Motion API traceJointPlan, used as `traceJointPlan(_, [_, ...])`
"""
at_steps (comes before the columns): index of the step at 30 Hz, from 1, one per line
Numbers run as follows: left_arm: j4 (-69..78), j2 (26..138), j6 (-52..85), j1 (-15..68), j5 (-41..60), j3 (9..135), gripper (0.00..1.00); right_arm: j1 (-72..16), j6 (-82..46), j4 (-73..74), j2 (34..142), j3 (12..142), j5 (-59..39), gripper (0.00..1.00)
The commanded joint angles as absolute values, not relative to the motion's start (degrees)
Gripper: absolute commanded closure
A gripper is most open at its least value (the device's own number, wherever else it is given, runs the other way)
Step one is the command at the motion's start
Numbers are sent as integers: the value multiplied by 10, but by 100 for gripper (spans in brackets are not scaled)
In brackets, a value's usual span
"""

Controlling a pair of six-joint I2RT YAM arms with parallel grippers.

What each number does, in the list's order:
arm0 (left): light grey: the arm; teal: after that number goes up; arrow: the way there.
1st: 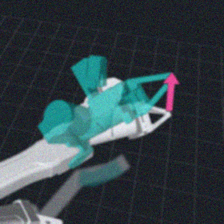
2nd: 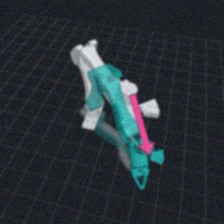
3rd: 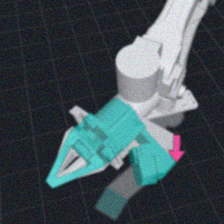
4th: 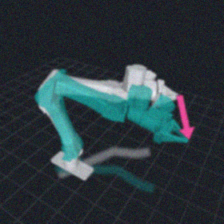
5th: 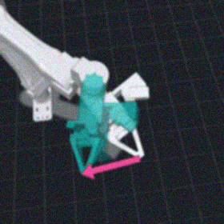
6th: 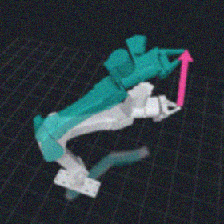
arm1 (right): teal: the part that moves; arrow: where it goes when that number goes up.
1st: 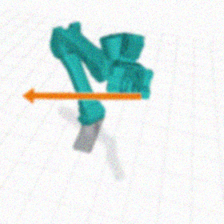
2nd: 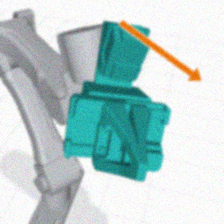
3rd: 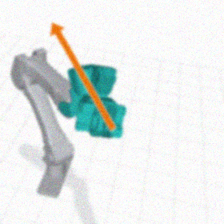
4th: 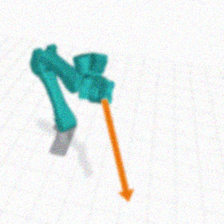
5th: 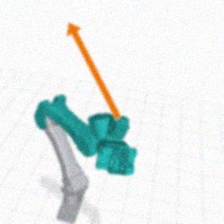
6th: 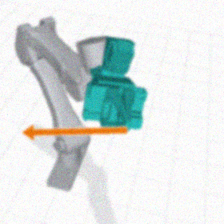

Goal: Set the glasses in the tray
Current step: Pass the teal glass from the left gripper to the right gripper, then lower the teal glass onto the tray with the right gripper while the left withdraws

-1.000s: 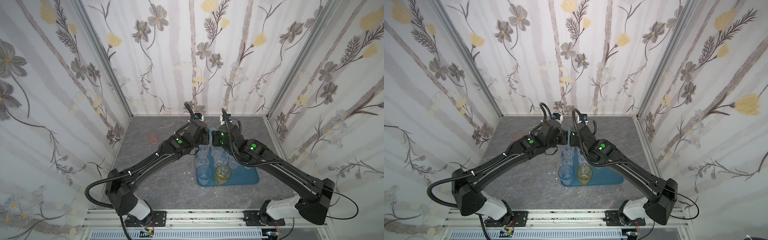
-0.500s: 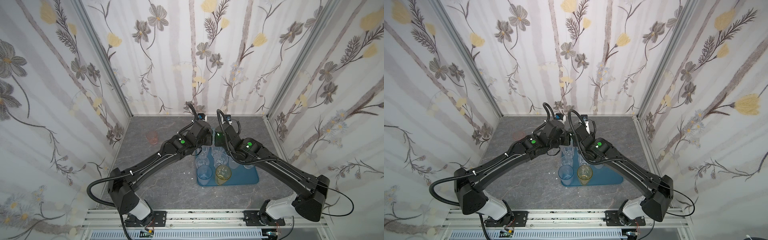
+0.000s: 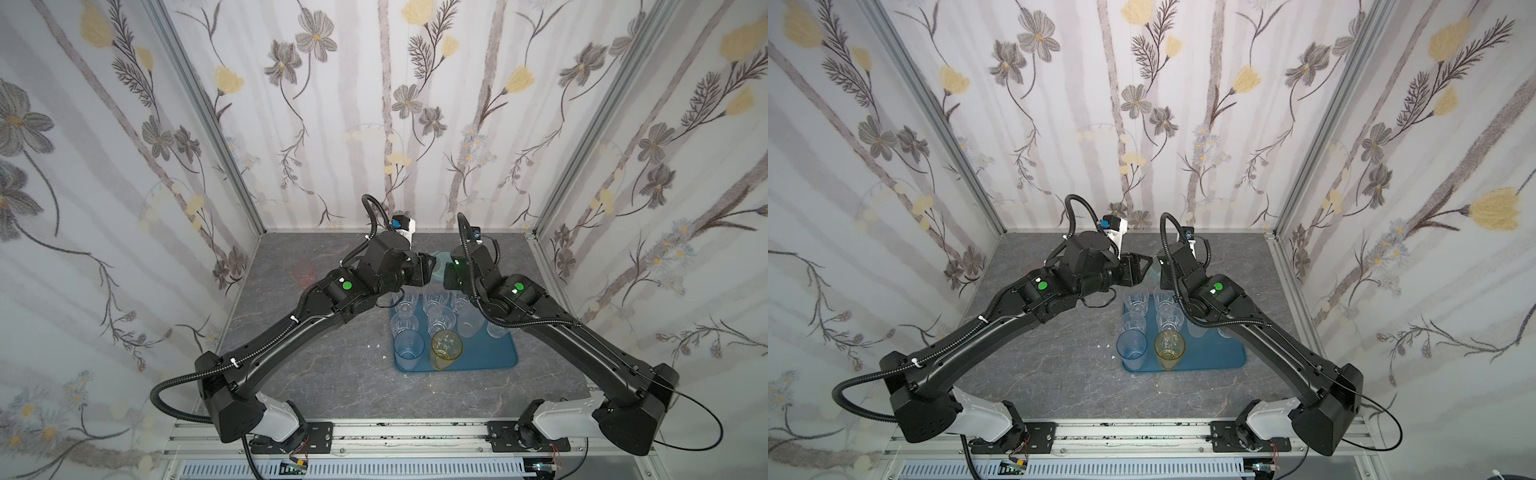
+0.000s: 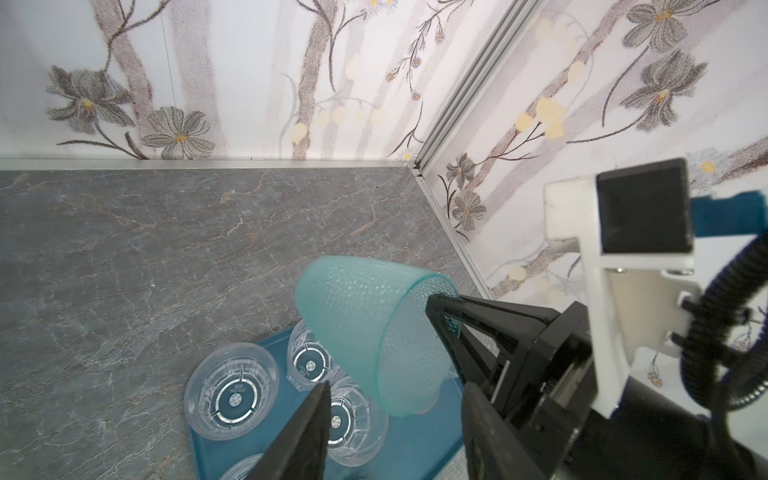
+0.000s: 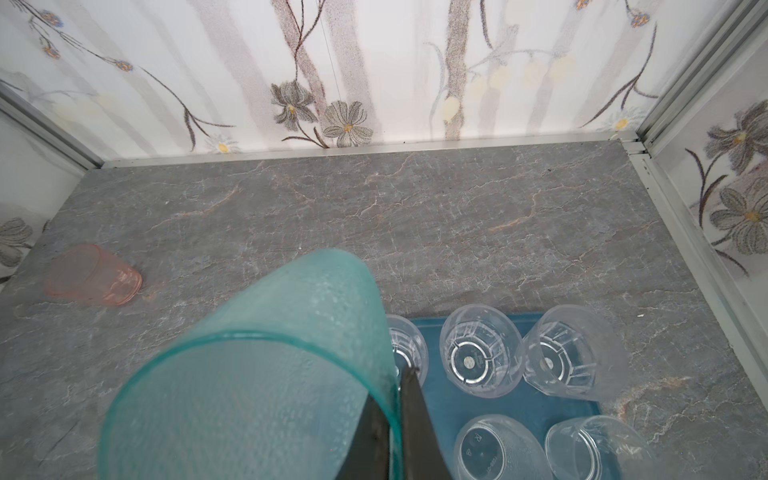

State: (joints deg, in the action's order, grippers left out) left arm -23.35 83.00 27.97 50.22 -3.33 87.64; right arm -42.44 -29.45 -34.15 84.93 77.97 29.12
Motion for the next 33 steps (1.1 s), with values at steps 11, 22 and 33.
traceJointPlan(11, [-173, 723, 225, 430, -129, 693, 39, -322, -290, -625, 689, 752, 190, 94])
traceJointPlan(22, [-107, 682, 236, 394, -115, 598, 38, -320, -359, -736, 620, 620, 131, 95])
traceJointPlan(33, [-97, 665, 235, 389, -120, 565, 37, -322, -378, -556, 639, 482, 127, 95])
